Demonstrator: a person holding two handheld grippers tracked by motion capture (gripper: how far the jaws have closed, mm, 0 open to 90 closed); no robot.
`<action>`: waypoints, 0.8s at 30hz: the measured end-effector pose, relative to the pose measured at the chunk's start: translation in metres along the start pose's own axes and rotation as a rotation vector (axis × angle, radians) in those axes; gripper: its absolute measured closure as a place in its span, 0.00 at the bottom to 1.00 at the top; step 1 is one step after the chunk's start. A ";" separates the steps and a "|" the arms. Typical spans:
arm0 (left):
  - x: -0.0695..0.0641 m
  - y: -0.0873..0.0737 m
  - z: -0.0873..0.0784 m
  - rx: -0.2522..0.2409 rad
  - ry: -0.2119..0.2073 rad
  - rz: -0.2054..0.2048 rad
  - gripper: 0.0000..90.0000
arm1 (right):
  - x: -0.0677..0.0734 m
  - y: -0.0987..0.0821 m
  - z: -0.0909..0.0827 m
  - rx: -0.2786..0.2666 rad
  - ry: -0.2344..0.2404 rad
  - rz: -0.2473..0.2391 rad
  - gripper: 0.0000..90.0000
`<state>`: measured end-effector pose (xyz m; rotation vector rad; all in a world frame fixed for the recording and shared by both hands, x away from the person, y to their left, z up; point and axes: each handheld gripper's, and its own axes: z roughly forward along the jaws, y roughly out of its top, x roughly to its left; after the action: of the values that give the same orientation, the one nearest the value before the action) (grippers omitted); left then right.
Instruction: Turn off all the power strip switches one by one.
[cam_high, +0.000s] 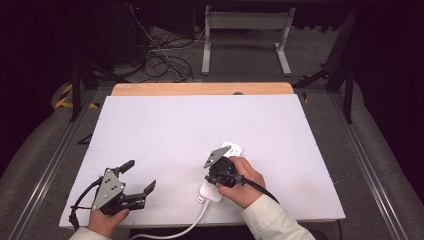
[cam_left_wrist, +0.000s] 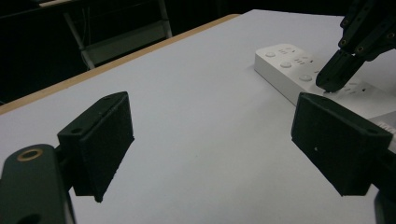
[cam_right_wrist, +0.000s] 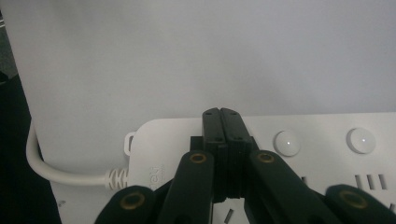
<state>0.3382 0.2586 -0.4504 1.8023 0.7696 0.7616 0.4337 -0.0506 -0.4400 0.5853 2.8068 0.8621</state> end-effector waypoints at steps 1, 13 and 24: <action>0.000 0.000 0.000 0.001 0.000 0.000 0.15 | 0.000 0.000 0.000 -0.001 -0.001 0.003 1.00; -0.001 0.000 0.000 0.002 0.004 0.004 0.15 | 0.000 -0.004 0.003 -0.011 0.002 0.027 1.00; -0.001 0.000 0.000 0.009 0.006 0.016 0.15 | 0.003 -0.004 0.003 -0.014 -0.027 0.056 1.00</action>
<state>0.3382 0.2577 -0.4504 1.8166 0.7645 0.7758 0.4299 -0.0509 -0.4451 0.6709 2.7702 0.8759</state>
